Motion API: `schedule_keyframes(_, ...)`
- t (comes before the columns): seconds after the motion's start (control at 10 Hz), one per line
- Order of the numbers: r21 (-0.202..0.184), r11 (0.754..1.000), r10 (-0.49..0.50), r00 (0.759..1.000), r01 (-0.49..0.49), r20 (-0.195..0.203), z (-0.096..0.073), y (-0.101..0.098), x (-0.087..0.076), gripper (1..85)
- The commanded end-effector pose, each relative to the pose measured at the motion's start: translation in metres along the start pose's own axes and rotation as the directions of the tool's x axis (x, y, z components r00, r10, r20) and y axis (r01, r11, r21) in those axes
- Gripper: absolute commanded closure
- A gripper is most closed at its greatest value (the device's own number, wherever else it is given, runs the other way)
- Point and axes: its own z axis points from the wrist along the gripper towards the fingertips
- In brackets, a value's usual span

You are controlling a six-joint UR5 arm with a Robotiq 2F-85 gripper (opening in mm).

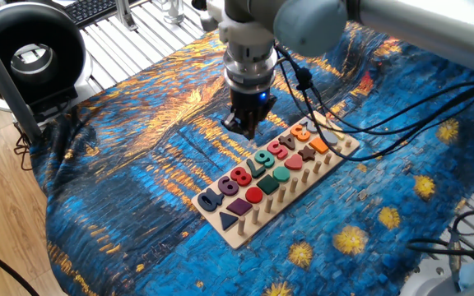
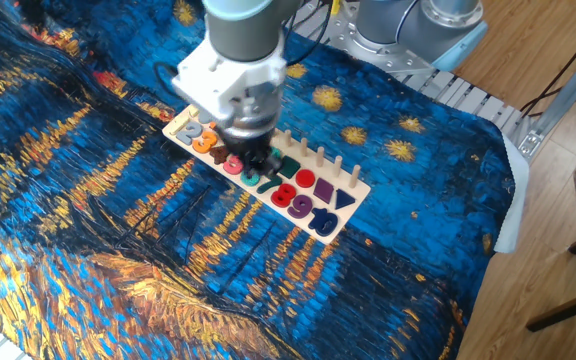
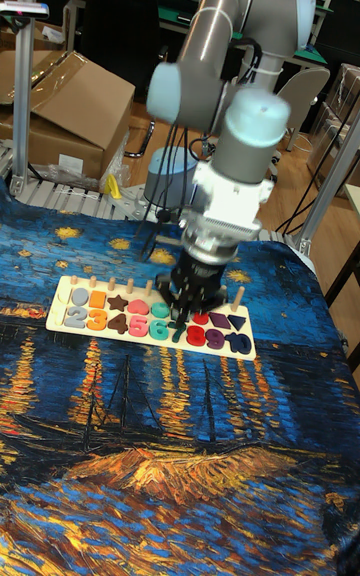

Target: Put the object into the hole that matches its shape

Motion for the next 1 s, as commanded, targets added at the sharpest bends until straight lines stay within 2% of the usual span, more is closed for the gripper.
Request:
schedule_keyframes(0.0, 0.001, 1.0, -0.031, 0.996, 0.031, 0.08, 0.019, -0.011, -0.027, 84.0)
schedule_keyframes(0.2, 0.016, 0.998, -0.058, 0.998, 0.057, 0.034, 0.019, -0.015, -0.016, 84.0)
schedule_keyframes(0.5, 0.015, 0.998, -0.061, 0.996, 0.06, 0.067, 0.019, -0.014, -0.024, 84.0)
schedule_keyframes(0.9, 0.008, 0.997, -0.08, 0.996, 0.08, 0.048, 0.019, -0.012, -0.019, 84.0)
